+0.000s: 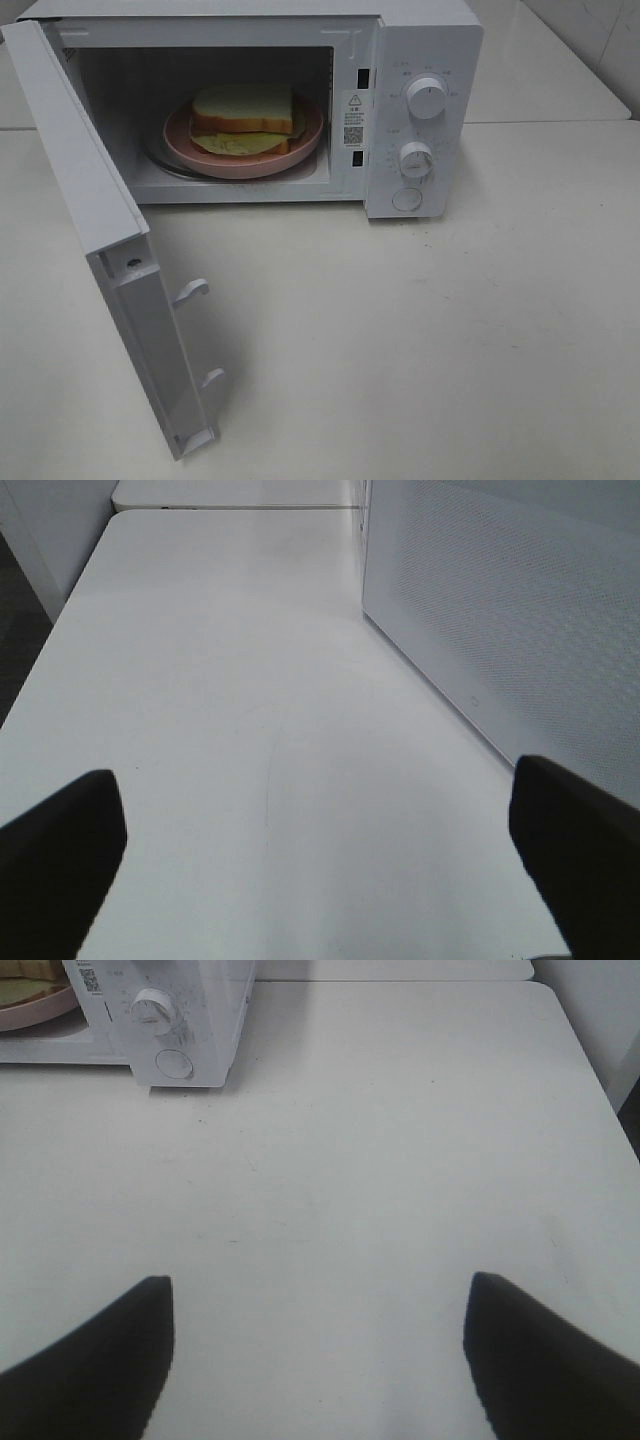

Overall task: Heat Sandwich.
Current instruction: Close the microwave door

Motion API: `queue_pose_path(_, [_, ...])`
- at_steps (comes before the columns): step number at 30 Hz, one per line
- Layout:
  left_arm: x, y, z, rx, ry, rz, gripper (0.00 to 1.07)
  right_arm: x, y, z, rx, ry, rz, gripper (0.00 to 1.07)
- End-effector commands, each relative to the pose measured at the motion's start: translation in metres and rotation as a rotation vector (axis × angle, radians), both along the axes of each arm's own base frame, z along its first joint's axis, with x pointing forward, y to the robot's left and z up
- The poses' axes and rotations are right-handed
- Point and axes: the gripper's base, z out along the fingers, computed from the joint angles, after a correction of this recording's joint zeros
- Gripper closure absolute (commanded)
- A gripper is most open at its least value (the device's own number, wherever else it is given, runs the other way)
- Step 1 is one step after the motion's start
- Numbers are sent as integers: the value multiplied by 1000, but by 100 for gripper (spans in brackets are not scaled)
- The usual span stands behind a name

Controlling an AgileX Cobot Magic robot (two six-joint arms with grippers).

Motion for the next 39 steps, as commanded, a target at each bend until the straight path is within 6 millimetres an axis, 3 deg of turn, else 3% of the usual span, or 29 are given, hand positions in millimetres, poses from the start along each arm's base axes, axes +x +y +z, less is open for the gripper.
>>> queue_pose_path(1, [-3,0,0,0,-40,2,3,-3,-1,-1,-9,-34,-4,31])
queue_pose_path(39, [-3,0,0,0,-40,2,3,-3,0,-1,-9,-32,-2,31])
